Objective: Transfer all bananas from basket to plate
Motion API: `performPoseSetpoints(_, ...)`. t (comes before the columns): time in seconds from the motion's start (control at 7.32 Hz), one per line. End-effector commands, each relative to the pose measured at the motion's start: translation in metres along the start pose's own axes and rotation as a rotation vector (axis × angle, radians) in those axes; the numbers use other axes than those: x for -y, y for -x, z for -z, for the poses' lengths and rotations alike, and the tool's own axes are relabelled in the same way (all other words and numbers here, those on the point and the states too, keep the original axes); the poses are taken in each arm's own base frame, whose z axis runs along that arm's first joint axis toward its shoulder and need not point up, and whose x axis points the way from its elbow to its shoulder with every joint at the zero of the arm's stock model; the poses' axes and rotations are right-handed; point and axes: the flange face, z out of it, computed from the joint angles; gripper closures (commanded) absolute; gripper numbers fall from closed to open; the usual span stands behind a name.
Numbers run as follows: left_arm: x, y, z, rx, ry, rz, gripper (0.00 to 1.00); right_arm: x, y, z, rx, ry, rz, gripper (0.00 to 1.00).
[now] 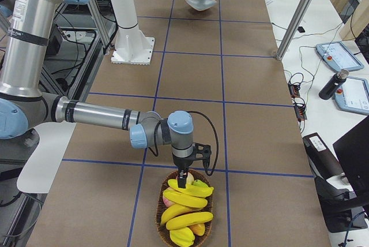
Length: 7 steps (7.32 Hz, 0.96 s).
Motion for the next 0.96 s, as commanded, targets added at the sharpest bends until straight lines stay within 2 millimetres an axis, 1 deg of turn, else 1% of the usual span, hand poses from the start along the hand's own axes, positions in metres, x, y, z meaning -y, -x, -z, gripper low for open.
performPoseSetpoints(0.0,0.001,-0.001,0.001,0.001,-0.003,-0.002,0.00,0.016,-0.001,-0.022,-0.014,0.022,-0.024,0.10)
performPoseSetpoints(0.27,0.004,-0.002,0.003,0.001,-0.008,-0.005,0.00,0.017,-0.006,-0.023,-0.054,0.012,-0.025,0.11)
performPoseSetpoints(0.41,0.004,-0.003,0.003,0.001,-0.009,-0.006,0.00,0.015,-0.009,-0.028,-0.058,0.023,-0.027,0.13)
performPoseSetpoints(0.82,0.004,-0.003,0.004,0.001,-0.010,0.021,0.00,0.013,-0.012,-0.033,-0.061,0.033,-0.021,0.19)
